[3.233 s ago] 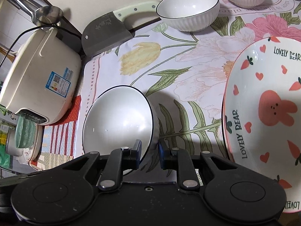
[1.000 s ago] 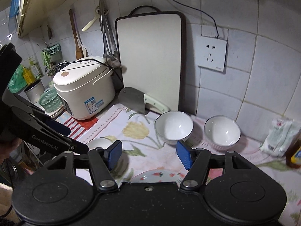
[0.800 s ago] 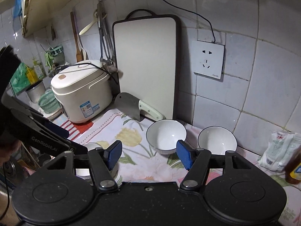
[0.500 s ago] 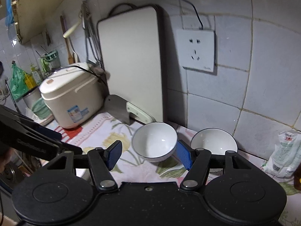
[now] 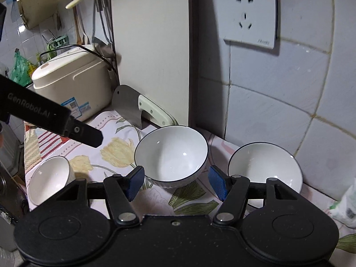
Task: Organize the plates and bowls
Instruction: 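Move both grippers to another white bowl near the cutting board, then close both grippers on that bowl's rim and lift it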
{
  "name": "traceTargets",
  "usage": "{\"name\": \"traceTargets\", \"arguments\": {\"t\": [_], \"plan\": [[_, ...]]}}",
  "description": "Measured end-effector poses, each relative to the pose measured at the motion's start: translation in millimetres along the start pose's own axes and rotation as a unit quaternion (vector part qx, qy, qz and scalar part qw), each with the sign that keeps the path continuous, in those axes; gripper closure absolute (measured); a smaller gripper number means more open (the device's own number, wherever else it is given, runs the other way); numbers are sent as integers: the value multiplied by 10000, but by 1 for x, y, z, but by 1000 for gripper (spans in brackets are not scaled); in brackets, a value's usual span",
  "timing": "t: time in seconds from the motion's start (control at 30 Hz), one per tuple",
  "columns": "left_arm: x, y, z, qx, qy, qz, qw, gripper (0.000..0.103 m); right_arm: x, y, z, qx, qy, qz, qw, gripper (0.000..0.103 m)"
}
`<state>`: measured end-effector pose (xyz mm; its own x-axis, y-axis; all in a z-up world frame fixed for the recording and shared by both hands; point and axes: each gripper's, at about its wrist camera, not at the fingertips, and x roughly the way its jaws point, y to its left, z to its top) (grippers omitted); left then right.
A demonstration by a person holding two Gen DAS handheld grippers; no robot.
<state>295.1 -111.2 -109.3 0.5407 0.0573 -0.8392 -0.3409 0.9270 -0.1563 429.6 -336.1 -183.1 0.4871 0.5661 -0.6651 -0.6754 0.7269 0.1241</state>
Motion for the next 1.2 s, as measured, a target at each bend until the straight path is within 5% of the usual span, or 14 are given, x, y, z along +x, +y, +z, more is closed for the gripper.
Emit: {"name": "traceTargets", "arguments": {"t": [0.47, 0.67, 0.83, 0.97, 1.07, 1.2], "plan": [[75, 4, 1, -437, 150, 53, 9989, 39, 63, -12, 0, 308, 287, -224, 9989, 39], [88, 9, 1, -616, 251, 0, 9978, 47, 71, -13, -3, 665, 355, 3, 9972, 40], [97, 14, -2, -704, 295, -132, 9970, 63, 84, -18, 0, 863, 656, -130, 9940, 42], [98, 17, -3, -935, 346, -477, 9939, 90, 89, -11, 1, 844, 754, -256, 9932, 58], [93, 13, -4, -899, 379, -444, 9942, 90, 90, -11, 3, 1042, 881, -571, 9890, 76], [86, 9, -12, -714, 415, -314, 9961, 90, 85, -16, 1, 1393, 988, -563, 9837, 79]]}}
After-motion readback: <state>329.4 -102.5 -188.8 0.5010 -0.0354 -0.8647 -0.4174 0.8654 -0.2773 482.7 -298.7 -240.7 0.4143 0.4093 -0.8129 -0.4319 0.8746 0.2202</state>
